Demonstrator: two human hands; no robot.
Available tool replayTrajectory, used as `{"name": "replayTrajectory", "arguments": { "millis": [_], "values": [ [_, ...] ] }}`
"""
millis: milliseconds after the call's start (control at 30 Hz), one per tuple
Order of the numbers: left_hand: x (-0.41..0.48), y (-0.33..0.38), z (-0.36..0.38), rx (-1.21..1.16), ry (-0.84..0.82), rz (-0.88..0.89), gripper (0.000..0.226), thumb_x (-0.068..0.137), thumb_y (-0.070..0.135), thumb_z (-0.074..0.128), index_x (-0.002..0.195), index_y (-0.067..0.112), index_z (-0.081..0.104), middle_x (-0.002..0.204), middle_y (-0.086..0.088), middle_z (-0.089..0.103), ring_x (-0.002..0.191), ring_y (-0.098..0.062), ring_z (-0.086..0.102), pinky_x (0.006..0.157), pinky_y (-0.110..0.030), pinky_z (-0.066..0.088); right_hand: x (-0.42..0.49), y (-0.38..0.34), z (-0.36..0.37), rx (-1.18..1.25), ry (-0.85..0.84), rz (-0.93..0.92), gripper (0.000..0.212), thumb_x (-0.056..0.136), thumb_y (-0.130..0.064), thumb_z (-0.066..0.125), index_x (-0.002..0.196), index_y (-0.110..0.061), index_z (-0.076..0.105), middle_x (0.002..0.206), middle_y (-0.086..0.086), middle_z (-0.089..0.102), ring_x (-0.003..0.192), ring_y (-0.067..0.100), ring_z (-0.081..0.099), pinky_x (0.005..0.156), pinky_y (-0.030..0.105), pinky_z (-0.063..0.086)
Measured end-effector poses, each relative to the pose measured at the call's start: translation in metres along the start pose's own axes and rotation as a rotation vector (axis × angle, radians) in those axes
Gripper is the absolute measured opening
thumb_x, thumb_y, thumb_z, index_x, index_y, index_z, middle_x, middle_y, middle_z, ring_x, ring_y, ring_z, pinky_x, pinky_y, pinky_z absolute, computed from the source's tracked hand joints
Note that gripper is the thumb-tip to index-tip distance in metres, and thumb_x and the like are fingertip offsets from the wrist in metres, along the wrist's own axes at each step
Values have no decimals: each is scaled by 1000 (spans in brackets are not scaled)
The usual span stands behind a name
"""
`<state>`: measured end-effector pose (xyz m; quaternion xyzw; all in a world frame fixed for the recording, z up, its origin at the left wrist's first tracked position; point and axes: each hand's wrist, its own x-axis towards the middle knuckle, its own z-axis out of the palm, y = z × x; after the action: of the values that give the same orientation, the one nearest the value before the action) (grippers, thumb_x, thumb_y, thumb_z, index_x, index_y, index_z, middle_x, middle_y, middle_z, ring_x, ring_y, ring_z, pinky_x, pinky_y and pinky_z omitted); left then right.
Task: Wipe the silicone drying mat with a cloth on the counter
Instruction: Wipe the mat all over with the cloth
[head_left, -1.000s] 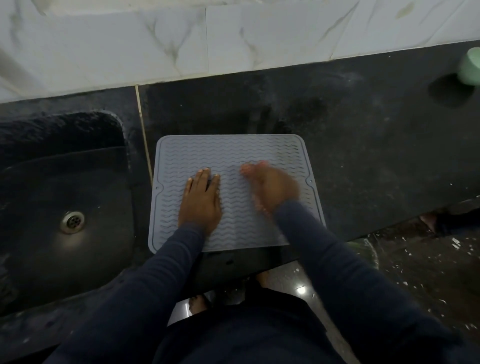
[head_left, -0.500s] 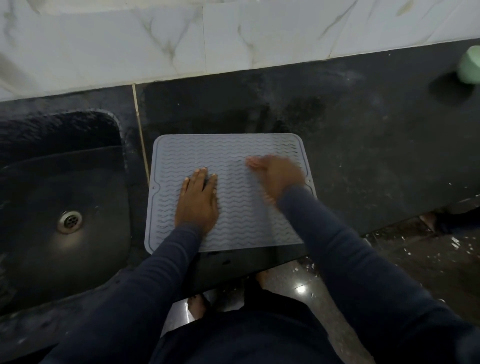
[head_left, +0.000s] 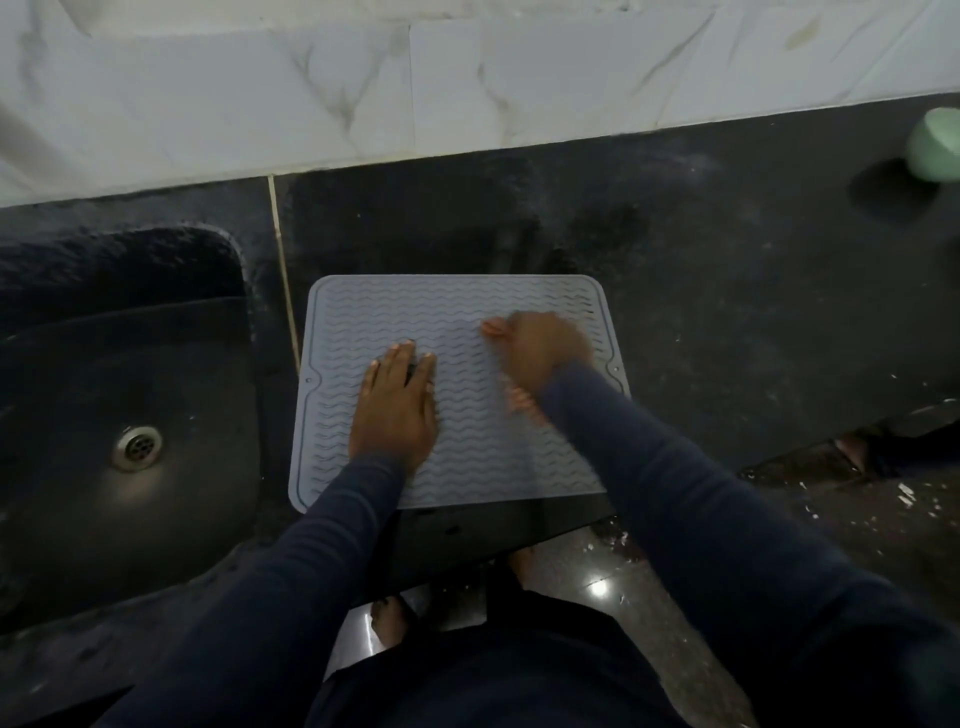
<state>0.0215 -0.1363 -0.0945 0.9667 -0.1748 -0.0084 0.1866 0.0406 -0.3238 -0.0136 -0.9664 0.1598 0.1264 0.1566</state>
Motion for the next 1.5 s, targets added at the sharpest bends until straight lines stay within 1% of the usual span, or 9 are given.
{"name": "replayTrajectory", "arguments": {
  "millis": [133,400,633,767,900,1067,1167,1300,1500],
  "values": [
    [1,0,0,0,3,9,48,98,25,38,144,13,38,154,-14,29,143,-28,22,118,-40,8,-22,-36,31,-1,-33,-167,28,93,-38,49,115,-27,62,113,1,65,105,26,60,88,39,45],
    [1,-3,3,-13,1,3,58,95,35,18,142,12,42,152,-14,32,142,-27,25,118,-42,11,14,81,-23,-200,51,256,34,93,-43,46,116,-23,60,119,10,63,109,33,60,88,41,46],
    [2,-2,2,-6,-26,11,50,97,29,37,144,13,38,155,-14,26,144,-27,19,119,-42,7,-52,-32,40,-8,-22,-108,27,95,-43,44,108,-29,63,109,0,64,101,25,61,86,38,46],
    [-1,-3,1,-39,5,21,50,96,29,30,141,10,44,150,-16,35,140,-30,28,117,-42,10,-43,48,5,-113,18,109,44,93,-62,39,111,-30,64,109,3,66,102,28,61,81,36,41],
    [-1,-4,2,-31,14,24,48,96,27,32,139,9,46,149,-17,38,139,-31,31,116,-43,12,-25,110,-33,-271,17,400,38,94,-43,46,115,-16,64,117,13,66,106,34,63,82,38,47],
    [-1,-3,1,-28,9,40,50,95,28,32,139,9,46,149,-17,37,140,-31,29,117,-46,14,-41,2,5,51,40,55,38,94,-57,43,108,-28,64,103,0,65,97,23,61,79,35,44],
    [-1,-4,-2,-43,-18,44,54,93,30,30,141,9,43,151,-17,34,141,-31,26,118,-44,11,-61,-42,31,151,-89,-23,41,96,-56,39,122,-32,61,126,1,61,114,27,56,95,40,42],
    [-1,-5,1,-45,-5,37,51,96,29,29,141,10,43,150,-17,35,141,-31,28,116,-43,10,-61,35,1,201,3,126,20,87,-50,61,96,-33,70,95,-10,64,72,9,61,58,16,45],
    [2,0,0,-142,33,-6,48,97,24,34,141,10,43,151,-14,35,141,-28,26,118,-41,9,-3,78,-32,-79,-23,331,46,88,-55,55,114,-20,67,115,12,68,105,34,64,87,38,51]
  ]
}}
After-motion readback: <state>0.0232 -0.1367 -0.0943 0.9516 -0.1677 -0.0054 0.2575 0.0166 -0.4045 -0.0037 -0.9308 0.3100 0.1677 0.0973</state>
